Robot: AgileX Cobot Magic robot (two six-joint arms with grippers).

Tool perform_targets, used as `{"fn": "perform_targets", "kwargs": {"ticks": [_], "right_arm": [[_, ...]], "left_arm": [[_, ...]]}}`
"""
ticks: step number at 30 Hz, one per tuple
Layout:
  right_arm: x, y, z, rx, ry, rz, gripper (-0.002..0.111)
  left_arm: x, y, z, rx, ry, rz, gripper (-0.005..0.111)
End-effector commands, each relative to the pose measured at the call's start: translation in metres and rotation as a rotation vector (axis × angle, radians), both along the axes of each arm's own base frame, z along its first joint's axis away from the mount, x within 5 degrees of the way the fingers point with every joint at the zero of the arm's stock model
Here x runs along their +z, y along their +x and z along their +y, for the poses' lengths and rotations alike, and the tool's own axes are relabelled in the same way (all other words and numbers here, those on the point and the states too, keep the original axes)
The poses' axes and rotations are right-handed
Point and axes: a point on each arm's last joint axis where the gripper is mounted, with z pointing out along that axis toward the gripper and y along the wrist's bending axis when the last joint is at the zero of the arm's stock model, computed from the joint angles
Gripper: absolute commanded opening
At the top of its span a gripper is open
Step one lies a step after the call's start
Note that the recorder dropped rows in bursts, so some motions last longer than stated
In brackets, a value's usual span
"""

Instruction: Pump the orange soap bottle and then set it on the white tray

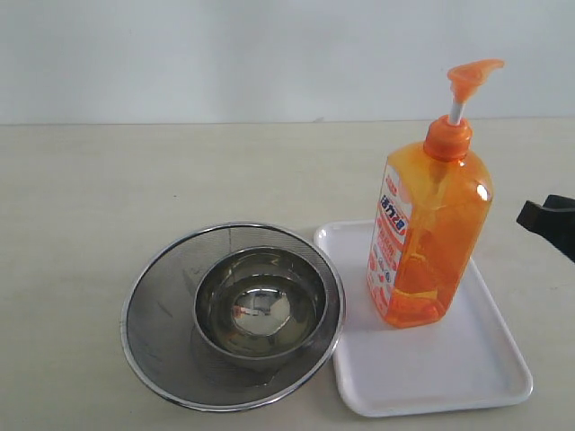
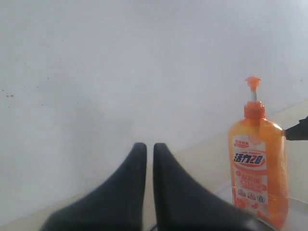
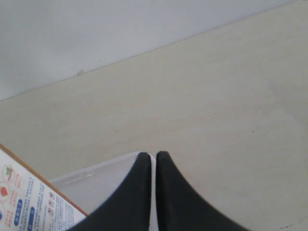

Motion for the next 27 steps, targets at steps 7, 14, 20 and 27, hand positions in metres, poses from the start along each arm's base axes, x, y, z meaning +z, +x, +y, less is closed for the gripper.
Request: {"fn": "perform_targets", "kwargs": {"ticks": [7, 14, 20, 27], "right_arm": [[0.000, 0.000, 0.000, 0.002, -0.006, -0.008, 0.000], [0.000, 0.000, 0.000, 0.002, -0.006, -0.008, 0.000], [0.000, 0.000, 0.000, 0.002, -0.006, -0.008, 0.000], [0.000, 0.000, 0.000, 0.002, -0.006, -0.009, 0.000]], "left_arm": [[-0.013, 0.001, 0.006, 0.092, -0.060, 0.026, 0.005], [-0.023, 0.005, 0.010, 0.158, -0.086, 0.073, 0.005], [-0.024, 0.005, 0.010, 0.145, -0.121, 0.095, 0.005], [-0.036, 0.008, 0.009, 0.137, -0.172, 0.160, 0.005]]}}
